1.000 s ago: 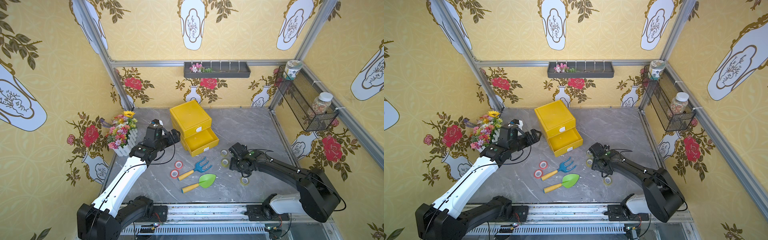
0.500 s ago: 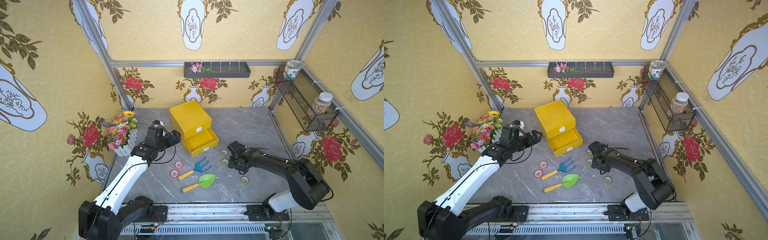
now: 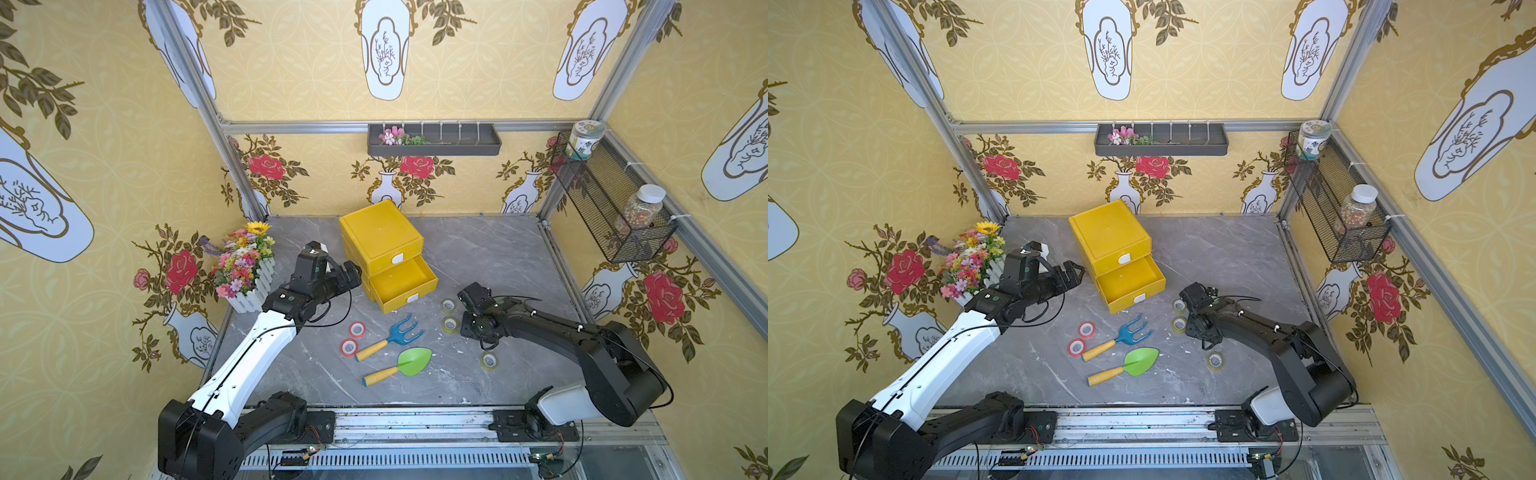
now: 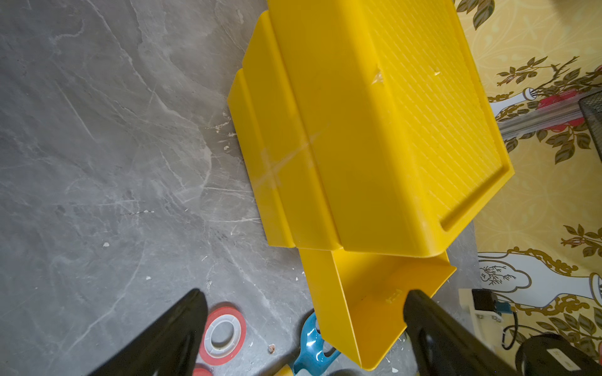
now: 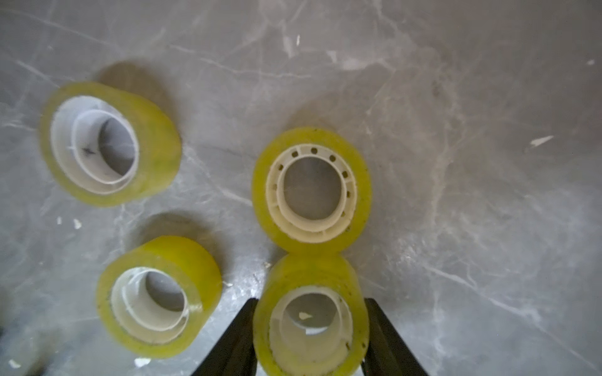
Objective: Place the transparent tape into the drawer according to color
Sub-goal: Pick up the tape at the center of the board, then place the tape in the drawer.
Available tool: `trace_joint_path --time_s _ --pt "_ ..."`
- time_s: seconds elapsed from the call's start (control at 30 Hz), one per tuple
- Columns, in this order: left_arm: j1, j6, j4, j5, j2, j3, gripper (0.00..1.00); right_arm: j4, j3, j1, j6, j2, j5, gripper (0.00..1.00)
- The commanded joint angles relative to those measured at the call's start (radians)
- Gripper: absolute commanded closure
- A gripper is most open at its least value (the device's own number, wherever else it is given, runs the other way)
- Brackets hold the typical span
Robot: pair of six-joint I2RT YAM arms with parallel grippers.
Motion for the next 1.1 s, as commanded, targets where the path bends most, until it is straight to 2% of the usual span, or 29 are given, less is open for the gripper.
trace_joint_path --time_s 0.0,0.27,0.43,0.6,0.73,0.87,1.07 --pt "0.001 0.008 0.025 -0.001 0.003 -0.007 0.0 -0.033 0.014 -0.001 -0.005 -0.039 0.002 0.53" --pt "0.002 0.009 0.028 0.004 -0.003 -0.009 0.0 -0.125 0.1 0.004 -0.028 -0.162 0.02 0.56" --pt "0.002 0.007 0.03 0.007 -0.001 -0.009 0.01 -0.164 0.257 0.065 -0.089 -0.173 0.064 0.59" --pt "0.001 0.006 0.034 0.005 0.0 -0.016 0.0 -0.134 0.462 0.163 -0.154 -0.065 0.087 0.59" --pt "0.002 0.006 0.031 -0.001 -0.003 -0.022 0.0 -0.092 0.606 0.191 -0.213 0.069 0.053 0.6" --pt "0.002 0.007 0.027 -0.008 -0.006 -0.027 0.0 -0.049 0.692 0.188 -0.243 0.19 0.027 0.59" --pt "0.001 0.006 0.028 -0.002 -0.002 -0.029 0.0 0.04 0.739 0.182 -0.271 0.317 -0.026 0.57"
